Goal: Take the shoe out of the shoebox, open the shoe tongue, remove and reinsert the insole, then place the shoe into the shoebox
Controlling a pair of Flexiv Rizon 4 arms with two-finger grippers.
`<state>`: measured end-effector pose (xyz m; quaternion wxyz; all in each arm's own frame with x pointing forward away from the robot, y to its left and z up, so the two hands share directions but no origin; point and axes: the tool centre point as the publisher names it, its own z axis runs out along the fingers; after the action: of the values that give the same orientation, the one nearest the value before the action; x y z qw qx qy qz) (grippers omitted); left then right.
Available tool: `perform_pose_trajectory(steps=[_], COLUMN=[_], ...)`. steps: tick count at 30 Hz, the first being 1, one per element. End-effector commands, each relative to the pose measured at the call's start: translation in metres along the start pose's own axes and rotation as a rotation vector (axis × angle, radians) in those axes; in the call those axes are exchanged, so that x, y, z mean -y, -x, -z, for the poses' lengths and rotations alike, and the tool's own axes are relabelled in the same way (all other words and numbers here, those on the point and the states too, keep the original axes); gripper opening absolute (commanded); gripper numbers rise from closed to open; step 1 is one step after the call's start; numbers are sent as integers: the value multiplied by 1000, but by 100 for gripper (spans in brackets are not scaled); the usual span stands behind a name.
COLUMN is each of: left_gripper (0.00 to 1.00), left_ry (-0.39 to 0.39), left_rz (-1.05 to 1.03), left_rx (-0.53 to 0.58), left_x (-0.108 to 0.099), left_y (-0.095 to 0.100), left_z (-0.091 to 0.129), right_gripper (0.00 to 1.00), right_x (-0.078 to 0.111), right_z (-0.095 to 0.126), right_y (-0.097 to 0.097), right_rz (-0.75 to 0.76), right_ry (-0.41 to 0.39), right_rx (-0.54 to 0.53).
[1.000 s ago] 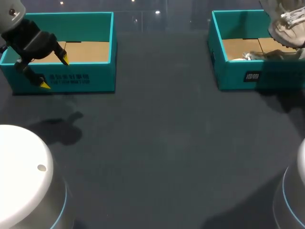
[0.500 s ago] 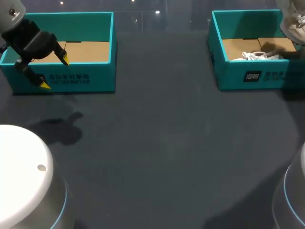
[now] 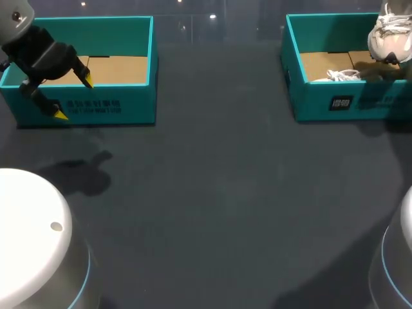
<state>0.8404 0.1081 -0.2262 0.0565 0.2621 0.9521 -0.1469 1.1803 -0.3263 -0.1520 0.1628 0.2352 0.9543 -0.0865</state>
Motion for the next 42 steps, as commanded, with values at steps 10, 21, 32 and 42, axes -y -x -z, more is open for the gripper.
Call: perform_pose_trajectory(steps=[10,21,32,42], left_gripper=[100,100,100,100], left_ry=[3,3,3,3], left_rz=[0,0,0,0], left_rx=[0,0,0,0], left_x=[0,0,0,0], left_y=[-1,-1,-1,-1], left_z=[0,0,0,0], right_gripper=[0,0,0,0], right_x=[12,38,38,37], right_z=[-7,-23,-23,-46], right_y=[-2,-25,-25,-34], right_rz=[-515,-884,-884,-1040], right_ry=[-89,-100,-100,-101], right_rx=[-65,65,65,69])
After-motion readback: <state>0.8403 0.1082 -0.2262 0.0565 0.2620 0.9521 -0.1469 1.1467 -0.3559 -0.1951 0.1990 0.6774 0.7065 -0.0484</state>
